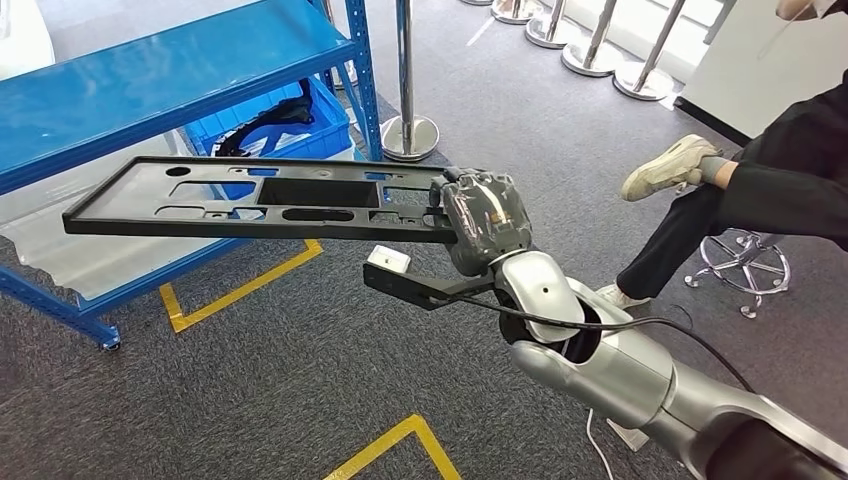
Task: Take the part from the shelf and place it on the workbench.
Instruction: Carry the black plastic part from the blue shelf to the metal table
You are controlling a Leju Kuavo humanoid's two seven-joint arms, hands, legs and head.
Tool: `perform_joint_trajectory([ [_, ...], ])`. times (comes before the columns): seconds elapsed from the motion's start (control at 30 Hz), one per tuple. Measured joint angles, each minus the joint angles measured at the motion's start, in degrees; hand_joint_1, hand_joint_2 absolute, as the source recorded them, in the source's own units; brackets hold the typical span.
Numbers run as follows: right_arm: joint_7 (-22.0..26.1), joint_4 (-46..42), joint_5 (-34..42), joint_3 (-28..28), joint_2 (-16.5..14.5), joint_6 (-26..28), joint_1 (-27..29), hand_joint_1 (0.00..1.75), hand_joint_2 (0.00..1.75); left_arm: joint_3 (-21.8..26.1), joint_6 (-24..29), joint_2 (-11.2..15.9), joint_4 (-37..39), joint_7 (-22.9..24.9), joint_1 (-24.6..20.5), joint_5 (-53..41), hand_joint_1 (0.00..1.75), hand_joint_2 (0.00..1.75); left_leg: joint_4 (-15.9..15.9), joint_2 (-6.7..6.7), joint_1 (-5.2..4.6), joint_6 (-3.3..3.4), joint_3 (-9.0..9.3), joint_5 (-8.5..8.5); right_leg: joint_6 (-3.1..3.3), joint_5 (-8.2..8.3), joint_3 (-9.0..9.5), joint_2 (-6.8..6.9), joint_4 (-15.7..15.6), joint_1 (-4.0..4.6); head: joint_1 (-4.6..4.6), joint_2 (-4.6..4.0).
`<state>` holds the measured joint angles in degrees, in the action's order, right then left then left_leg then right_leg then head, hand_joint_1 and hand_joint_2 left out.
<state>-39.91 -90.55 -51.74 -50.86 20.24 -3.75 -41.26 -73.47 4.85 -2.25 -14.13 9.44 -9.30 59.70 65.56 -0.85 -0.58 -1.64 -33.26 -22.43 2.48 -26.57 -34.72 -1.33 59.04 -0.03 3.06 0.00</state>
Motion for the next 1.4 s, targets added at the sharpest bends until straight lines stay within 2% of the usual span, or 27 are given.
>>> perform_joint_trajectory([
  [0.03, 0.00, -0.01, -0.09, 0.03, 0.00, -0.04, 0.00, 1.75, 1.75, -0.01, 0.00, 0.00, -0.01, 0.03, 0.20, -0.02, 0.00, 1.75, -3.37, -0.55, 0.07, 0.27, 1.94, 0.20, -0.20, 0.29, -0.34, -0.30, 0.13, 0.04, -0.02, 0.00],
  [0.07, 0.00, -0.01, -0.22, 0.06, -0.01, -0.10, 0.02, 1.75, 1.75, -0.01, 0.00, 0.00, -0.01, 0.05, 0.37, -0.03, 0.00, 1.75, -5.47, -0.95, 0.08, 0.53, 2.94, 0.05, -0.45, 0.60, -0.64, -0.55, 0.21, 0.06, -0.09, 0.00],
  [0.17, 0.00, -0.01, -0.60, 0.27, 0.00, -0.22, 0.14, 1.75, 1.75, -0.02, -0.01, -0.03, -0.02, 0.07, 0.54, -0.05, 0.00, 1.75, -6.90, -0.45, 0.08, 1.50, 2.84, 0.42, -1.50, 1.15, -1.34, -0.97, 0.52, 0.03, -0.46, 0.00],
  [0.2, 0.01, 0.00, -0.68, 0.38, 0.01, -0.24, 0.17, 1.75, 1.75, -0.02, -0.02, -0.06, -0.02, 0.07, 0.51, -0.05, 0.00, 1.75, -7.19, -0.15, 0.16, 1.94, 2.69, 0.79, -1.89, 0.49, -1.79, -0.67, 1.36, 0.06, -0.69, 0.00],
  [0.23, 0.01, 0.00, -0.77, 0.49, 0.02, -0.25, 0.21, 1.75, 1.75, -0.02, -0.02, -0.09, -0.03, 0.07, 0.49, -0.06, 0.00, 1.75, -7.48, 0.20, 0.28, 2.37, 2.46, 1.18, -2.23, -0.88, -2.65, -0.26, 3.29, 0.07, -1.02, 0.00],
  [0.33, 0.02, 0.00, -1.00, 0.66, 0.02, -0.33, 0.54, 1.75, 1.75, -0.02, -0.02, -0.11, -0.03, 0.07, 0.50, -0.13, 0.00, 1.75, -7.47, 1.05, 0.30, 2.84, 1.41, 1.90, -2.81, -6.49, -6.83, 0.69, 13.68, -0.34, -2.01, 0.00],
  [0.37, 0.02, 0.00, -1.04, 0.69, 0.02, -0.36, 0.71, 1.75, 1.75, -0.02, -0.02, -0.10, -0.03, 0.07, 0.50, -0.15, 0.00, 1.75, -7.35, 1.27, 0.30, 2.81, 1.09, 2.05, -2.94, -7.18, -7.57, 0.76, 15.96, -0.52, -2.23, 0.00],
  [0.4, 0.02, 0.00, -1.06, 0.72, 0.02, -0.38, 0.85, 1.75, 1.75, -0.02, -0.02, -0.10, -0.02, 0.07, 0.50, -0.16, 0.00, 1.75, -7.21, 1.46, 0.31, 2.75, 0.83, 2.15, -3.06, -6.87, -7.33, 0.87, 16.31, -0.69, -2.45, 0.00],
  [0.43, 0.01, 0.00, -1.08, 0.77, 0.02, -0.40, 0.93, 1.75, 1.75, -0.02, -0.02, -0.10, -0.02, 0.07, 0.49, -0.18, 0.00, 1.75, -7.03, 1.66, 0.33, 2.68, 0.67, 2.18, -3.16, -5.51, -5.89, 1.08, 14.21, -0.85, -2.70, 0.00],
  [0.47, 0.01, 0.00, -1.12, 0.84, 0.03, -0.40, 0.96, 1.75, 1.75, -0.02, -0.02, -0.09, -0.02, 0.07, 0.46, -0.20, 0.00, 1.75, -6.83, 1.83, 0.34, 2.56, 0.59, 2.16, -3.22, -3.67, -3.62, 1.53, 10.36, -0.97, -3.00, 0.00],
  [0.53, 0.01, -0.01, -1.22, 0.99, 0.03, -0.40, 0.93, 1.75, 1.75, -0.02, -0.02, -0.07, -0.01, 0.07, 0.39, -0.23, 0.00, 1.75, -6.40, 2.16, 0.14, 2.11, 0.35, 2.11, -2.90, -1.57, 0.21, 2.81, 3.16, -0.76, -3.49, 0.00],
  [0.57, 0.01, -0.01, -1.28, 1.05, 0.02, -0.40, 0.91, 1.75, 1.75, -0.03, -0.02, -0.05, 0.00, 0.07, 0.37, -0.26, 0.00, 1.75, -6.25, 2.32, 0.02, 1.82, 0.18, 2.14, -2.52, -1.34, 0.95, 3.19, 1.36, -0.63, -3.59, 0.00],
  [0.67, -0.01, -0.02, -1.43, 1.17, -0.01, -0.43, 0.91, 1.75, 1.75, -0.08, -0.02, 0.01, 0.08, 0.07, 0.36, -0.34, 0.00, 1.75, -6.03, 2.80, -0.03, 1.04, -0.12, 2.24, -1.28, -1.19, 0.67, 2.67, 0.61, -0.53, -3.14, 0.00],
  [0.7, -0.02, -0.02, -1.50, 1.24, -0.01, -0.47, 0.92, 1.75, 1.75, -0.14, -0.02, 0.03, 0.10, 0.07, 0.36, -0.37, 0.00, 1.75, -5.45, 2.60, 0.01, 0.72, -0.29, 1.71, -0.93, -1.00, 0.63, 2.43, 0.49, -0.57, -2.94, 0.00],
  [0.77, -0.02, -0.02, -1.66, 1.38, -0.01, -0.57, 0.93, 1.75, 1.75, -0.34, -0.03, 0.07, 0.11, 0.03, 0.24, -0.42, 0.00, 1.75, -1.26, 1.73, 0.05, 0.15, -1.78, -1.21, -0.25, -0.61, 0.51, 2.05, 0.24, -0.67, -2.46, 0.00],
  [0.83, -0.02, -0.02, -1.79, 1.44, -0.03, -0.68, 0.96, 1.75, 1.75, -0.48, -0.04, 0.07, 0.10, -0.02, -0.02, -0.46, 0.00, 1.75, 6.14, 1.12, 0.03, -0.06, -4.44, -5.04, 0.12, -0.39, 0.26, 1.57, 0.23, -0.49, -1.71, 0.00],
  [0.87, -0.02, -0.02, -1.84, 1.46, -0.04, -0.77, 0.99, 1.75, 1.75, -0.50, -0.05, 0.07, 0.11, -0.03, -0.14, -0.49, 0.00, 1.75, 8.98, 1.07, 0.02, -0.03, -5.33, -6.05, 0.23, -0.31, 0.17, 1.25, 0.24, -0.36, -1.45, 0.00],
  [0.9, -0.02, -0.02, -1.85, 1.51, -0.04, -0.88, 1.02, 1.75, 1.75, -0.56, -0.05, 0.07, 0.11, -0.03, -0.20, -0.53, 0.00, 1.75, 10.04, 1.02, 0.01, 0.08, -5.41, -6.02, 0.29, -0.23, 0.12, 0.89, 0.24, -0.25, -1.25, 0.00],
  [0.93, -0.02, -0.02, -1.81, 1.60, -0.04, -1.00, 1.04, 1.75, 1.75, -0.68, -0.06, 0.07, 0.11, -0.02, -0.19, -0.64, 0.00, 1.75, 8.99, 0.94, 0.01, 0.26, -4.56, -4.95, 0.30, -0.15, 0.10, 0.47, 0.25, -0.17, -1.08, 0.00],
  [1.03, -0.02, 0.03, -1.57, 1.92, -0.04, -1.12, 1.02, 1.75, 1.75, -1.09, -0.10, 0.07, 0.12, 0.06, 0.10, -1.08, 0.00, 1.75, -1.53, -0.57, 0.09, 1.00, 0.26, 0.19, 0.03, 0.12, -0.09, -0.73, 0.37, -0.04, -0.71, 0.00],
  [1.07, -0.02, 0.06, -1.51, 2.02, -0.04, -1.04, 1.01, 1.75, 1.75, -1.19, -0.14, 0.07, 0.12, 0.07, 0.19, -1.19, 0.00, 1.75, -4.17, -1.08, 0.12, 1.16, 1.17, 0.88, -0.16, 0.29, -0.39, -1.04, 0.47, -0.02, -0.65, 0.00],
  [1.1, -0.03, 0.10, -1.48, 2.13, -0.04, -0.96, 1.01, 1.75, 1.75, -1.27, -0.18, 0.07, 0.11, 0.06, 0.25, -1.29, 0.00, 1.75, -5.46, -1.40, 0.11, 1.28, 1.45, 0.95, -0.43, 0.51, -0.76, -1.28, 0.54, -0.04, -0.68, 0.00],
  [1.2, -0.03, 0.20, -1.57, 2.50, 0.07, -0.84, 1.07, 1.75, 1.75, -1.38, -0.29, 0.03, 0.10, 0.05, 0.22, -1.50, 0.00, 1.75, -6.65, -0.75, 0.22, 1.81, 1.44, 1.25, -1.38, 0.64, -1.54, -1.39, 0.85, -0.10, -0.89, 0.00],
  [1.27, -0.01, 0.25, -1.72, 2.80, 0.16, -0.88, 1.08, 1.75, 1.75, -1.39, -0.31, -0.01, 0.10, 0.06, 0.23, -1.53, 0.00, 1.75, -7.31, -0.12, 0.49, 2.30, 1.40, 1.81, -1.91, -1.65, -3.08, -0.30, 4.23, -0.10, -1.45, 0.00],
  [1.33, 0.00, 0.28, -1.83, 2.97, 0.19, -0.98, 1.10, 1.75, 1.75, -1.39, -0.31, 0.02, 0.10, 0.07, 0.26, -1.54, 0.00, 1.75, -7.33, 0.45, 0.48, 2.51, 1.14, 2.01, -2.35, -5.25, -6.21, 0.64, 11.37, -0.37, -2.20, 0.00],
  [1.37, 0.00, 0.32, -1.86, 2.99, 0.18, -1.03, 1.11, 1.75, 1.75, -1.39, -0.31, 0.03, 0.10, 0.07, 0.26, -1.54, 0.00, 1.75, -7.25, 0.74, 0.47, 2.52, 1.03, 2.01, -2.52, -6.36, -7.58, 0.78, 14.59, -0.49, -2.48, 0.00],
  [1.4, 0.00, 0.35, -1.88, 2.99, 0.17, -1.11, 1.11, 1.75, 1.75, -1.39, -0.30, 0.05, 0.10, 0.07, 0.26, -1.54, 0.00, 1.75, -7.17, 1.00, 0.47, 2.50, 0.99, 2.00, -2.63, -6.48, -8.16, 0.86, 16.16, -0.59, -2.72, 0.00],
])
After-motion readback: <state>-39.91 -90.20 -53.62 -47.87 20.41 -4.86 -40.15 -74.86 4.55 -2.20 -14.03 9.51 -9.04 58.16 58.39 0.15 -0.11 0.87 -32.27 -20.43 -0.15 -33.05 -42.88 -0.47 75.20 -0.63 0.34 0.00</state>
